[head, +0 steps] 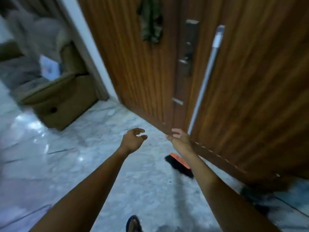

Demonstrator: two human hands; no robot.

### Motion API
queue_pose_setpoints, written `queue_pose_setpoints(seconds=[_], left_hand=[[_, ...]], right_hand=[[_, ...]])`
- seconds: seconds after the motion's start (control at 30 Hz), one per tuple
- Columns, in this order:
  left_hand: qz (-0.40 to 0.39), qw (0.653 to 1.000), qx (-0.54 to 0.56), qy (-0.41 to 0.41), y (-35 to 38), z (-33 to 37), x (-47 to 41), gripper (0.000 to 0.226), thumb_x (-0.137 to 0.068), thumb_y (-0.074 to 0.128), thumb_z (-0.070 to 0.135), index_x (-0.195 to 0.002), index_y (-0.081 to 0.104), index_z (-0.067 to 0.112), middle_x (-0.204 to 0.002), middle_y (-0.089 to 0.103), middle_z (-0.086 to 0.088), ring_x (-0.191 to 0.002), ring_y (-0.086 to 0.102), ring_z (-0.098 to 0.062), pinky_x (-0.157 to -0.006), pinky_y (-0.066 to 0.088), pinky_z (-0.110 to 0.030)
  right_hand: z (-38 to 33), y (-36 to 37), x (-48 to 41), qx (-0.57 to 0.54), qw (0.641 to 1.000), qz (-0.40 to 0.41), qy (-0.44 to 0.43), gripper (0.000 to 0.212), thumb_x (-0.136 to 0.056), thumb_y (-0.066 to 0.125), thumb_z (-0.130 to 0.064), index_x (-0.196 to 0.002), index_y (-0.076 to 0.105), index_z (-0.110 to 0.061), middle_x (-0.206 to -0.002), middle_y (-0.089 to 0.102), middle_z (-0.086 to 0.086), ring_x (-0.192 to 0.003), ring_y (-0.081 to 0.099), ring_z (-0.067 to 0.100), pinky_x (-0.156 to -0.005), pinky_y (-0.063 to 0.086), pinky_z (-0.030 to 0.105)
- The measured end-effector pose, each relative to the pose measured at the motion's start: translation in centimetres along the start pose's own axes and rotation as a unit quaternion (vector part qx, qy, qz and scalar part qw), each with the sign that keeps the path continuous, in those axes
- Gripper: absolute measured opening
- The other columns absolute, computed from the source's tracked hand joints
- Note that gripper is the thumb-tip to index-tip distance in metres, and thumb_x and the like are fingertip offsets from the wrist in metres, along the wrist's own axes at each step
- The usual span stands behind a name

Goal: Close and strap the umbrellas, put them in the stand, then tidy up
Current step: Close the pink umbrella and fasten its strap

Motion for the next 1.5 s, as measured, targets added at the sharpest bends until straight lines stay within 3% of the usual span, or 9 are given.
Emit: queue_pose_setpoints(seconds=[0.27,0.4,0.5,0.7,0.8,1.0,1.23,1.43,1.5], left_hand=[[0.198,0.965,0.106,-0.133,-27.4,-22.9,9.0,0.032,-0.089,0.07,0.023,-0.121,0.069,0.015,-0.134,0.062,-0.008,-0.129,0.054,-0.018,-0.1,0.044,-0.029],[0.26,0.941,0.119,-0.181,-38.3,-32.4,11.2,0.033,-0.09,0.069,0.023,-0.122,0.069,0.014,-0.134,0.062,-0.01,-0.128,0.055,-0.021,-0.102,0.042,-0.029],[0.277,0.933,0.117,-0.198,-44.1,-36.8,10.1,0.033,-0.088,0.071,0.025,-0.12,0.071,0.016,-0.132,0.064,-0.009,-0.125,0.057,-0.022,-0.104,0.042,-0.03],[0.257,0.936,0.146,-0.193,-48.7,-39.4,2.8,0.033,-0.086,0.071,0.028,-0.117,0.071,0.019,-0.13,0.066,-0.006,-0.121,0.06,-0.021,-0.1,0.047,-0.032],[0.246,0.936,0.159,-0.197,-49.2,-39.7,-2.0,0.033,-0.087,0.071,0.027,-0.118,0.071,0.018,-0.131,0.065,-0.006,-0.124,0.058,-0.02,-0.106,0.044,-0.032],[0.246,0.923,0.191,-0.227,-50.2,-40.1,-14.3,0.03,-0.088,0.071,0.026,-0.116,0.071,0.016,-0.125,0.067,-0.006,-0.119,0.06,-0.024,-0.1,0.047,-0.035],[0.31,0.876,0.253,-0.27,-52.8,-37.2,-29.8,0.029,-0.089,0.068,0.026,-0.117,0.07,0.017,-0.128,0.066,-0.008,-0.121,0.06,-0.021,-0.098,0.046,-0.03],[0.36,0.836,0.283,-0.302,-55.1,-38.8,-36.4,0.032,-0.091,0.067,0.026,-0.122,0.068,0.019,-0.134,0.061,-0.004,-0.122,0.057,-0.023,-0.093,0.043,-0.024],[0.383,0.816,0.293,-0.318,-55.8,-41.0,-38.0,0.032,-0.092,0.066,0.026,-0.122,0.068,0.018,-0.137,0.06,-0.006,-0.124,0.056,-0.024,-0.097,0.043,-0.026]], right_hand=[[-6.8,35.1,6.8,0.119,0.959,-0.252,-0.053,0.033,-0.089,0.073,-0.03,-0.12,0.065,-0.025,-0.122,0.064,0.001,-0.097,0.064,0.014,-0.082,0.047,0.029],[-8.0,51.1,10.2,0.149,0.934,-0.32,-0.054,0.028,-0.09,0.071,-0.028,-0.117,0.064,-0.027,-0.126,0.062,0.003,-0.104,0.061,0.019,-0.094,0.05,0.037],[-8.8,59.3,11.6,0.167,0.918,-0.355,-0.057,0.026,-0.09,0.071,-0.024,-0.115,0.064,-0.026,-0.121,0.063,0.005,-0.102,0.061,0.019,-0.091,0.05,0.034],[-11.5,66.0,7.0,0.182,0.921,-0.338,-0.066,0.025,-0.088,0.073,-0.022,-0.112,0.066,-0.026,-0.116,0.067,0.004,-0.102,0.065,0.019,-0.09,0.05,0.033],[-12.8,68.0,1.9,0.196,0.922,-0.328,-0.061,0.029,-0.087,0.073,-0.024,-0.115,0.067,-0.026,-0.12,0.067,0.005,-0.105,0.065,0.019,-0.085,0.05,0.029],[-16.1,73.2,-10.7,0.224,0.903,-0.362,-0.066,0.026,-0.087,0.073,-0.021,-0.113,0.069,-0.024,-0.112,0.069,0.003,-0.098,0.065,0.016,-0.084,0.05,0.029],[-23.8,80.1,-27.5,0.318,0.845,-0.417,-0.104,0.014,-0.086,0.073,-0.017,-0.096,0.07,-0.028,-0.107,0.071,0.004,-0.099,0.068,0.021,-0.088,0.054,0.035],[-27.8,90.4,-34.0,0.412,0.753,-0.494,-0.134,0.01,-0.091,0.07,-0.02,-0.1,0.069,-0.024,-0.107,0.066,0.002,-0.091,0.063,0.02,-0.07,0.047,0.025],[-27.9,94.9,-35.2,0.435,0.721,-0.519,-0.149,0.01,-0.092,0.068,-0.02,-0.102,0.068,-0.022,-0.107,0.063,0.004,-0.093,0.061,0.021,-0.074,0.045,0.027]])
Point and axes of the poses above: each hand's wrist, its own x-axis away from the middle knuckle, its own y-axis out of the palm, z = x × y, the point moved 10 cm from there along -x, towards the middle knuckle
